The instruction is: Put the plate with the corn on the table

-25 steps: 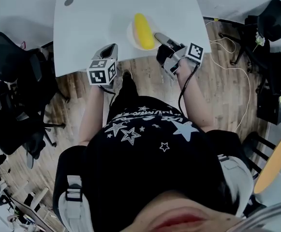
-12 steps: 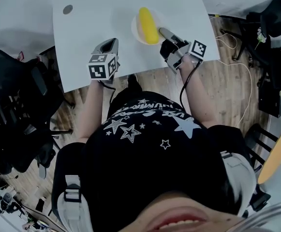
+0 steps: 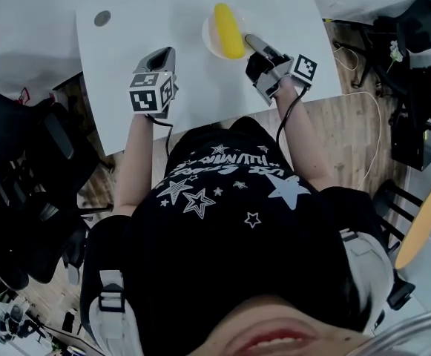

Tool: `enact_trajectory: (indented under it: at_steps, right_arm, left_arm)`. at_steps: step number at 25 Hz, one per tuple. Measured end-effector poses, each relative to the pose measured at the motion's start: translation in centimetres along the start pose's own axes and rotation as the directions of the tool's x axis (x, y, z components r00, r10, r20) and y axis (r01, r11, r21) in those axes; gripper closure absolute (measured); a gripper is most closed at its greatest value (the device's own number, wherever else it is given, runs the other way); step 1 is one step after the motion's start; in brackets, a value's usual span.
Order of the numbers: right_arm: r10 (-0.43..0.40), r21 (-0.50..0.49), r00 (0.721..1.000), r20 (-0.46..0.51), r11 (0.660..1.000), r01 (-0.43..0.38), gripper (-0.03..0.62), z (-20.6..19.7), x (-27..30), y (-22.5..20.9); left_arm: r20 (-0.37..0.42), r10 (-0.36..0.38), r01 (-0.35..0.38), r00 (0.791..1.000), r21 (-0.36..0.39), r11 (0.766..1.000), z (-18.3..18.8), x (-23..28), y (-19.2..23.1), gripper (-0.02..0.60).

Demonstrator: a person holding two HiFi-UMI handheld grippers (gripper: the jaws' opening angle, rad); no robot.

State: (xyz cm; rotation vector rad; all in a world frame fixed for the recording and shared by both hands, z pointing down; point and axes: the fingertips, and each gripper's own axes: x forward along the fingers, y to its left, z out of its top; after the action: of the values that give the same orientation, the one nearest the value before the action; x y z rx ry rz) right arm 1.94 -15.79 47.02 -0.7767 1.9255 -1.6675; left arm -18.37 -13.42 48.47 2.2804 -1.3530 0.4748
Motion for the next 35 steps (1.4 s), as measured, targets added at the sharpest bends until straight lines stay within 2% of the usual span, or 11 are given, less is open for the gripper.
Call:
enact_trajectory:
  at_steps: [4, 10, 22, 27, 35]
  right_arm:
    - [-0.019, 0.005, 1.0, -0.009, 1.0, 0.019, 0.557, 1.1, 0.8, -0.8]
    - [-0.007, -0.017, 0.999, -0.034, 1.0, 0.006, 0.557, 3.6, 2.2, -1.6]
    - [0.024, -0.016, 0.992, -0.124, 1.0, -0.026, 0.557, 7.3, 4.9, -5.3]
    - [0.001, -0.039, 0.988, -0.155, 0.999, -0.007, 0.557, 8.2, 6.0, -6.9]
    - [-0.027, 0.011, 0.987, -0.158, 1.0, 0.029, 0.557, 8.7, 7.1, -9.1]
  left_arm:
    - [-0.014, -0.006, 0.006, 1.0, -0.031, 1.0, 0.0, 1.4, 0.0, 0.575]
    - [-0.049, 0.013, -0.015, 0.999, -0.033, 0.999, 0.5, 4.0, -0.4, 0.575]
    - [-0.127, 0.094, -0.101, 0.987, -0.049, 0.994, 0.5, 9.4, 0.0, 0.575]
    - [-0.15, 0.111, -0.118, 0.982, -0.039, 0.992, 0.5, 11.5, 0.0, 0.575]
    - [-0.175, 0.11, -0.123, 0.978, -0.064, 0.99, -0.1, 14.2, -0.2, 0.575]
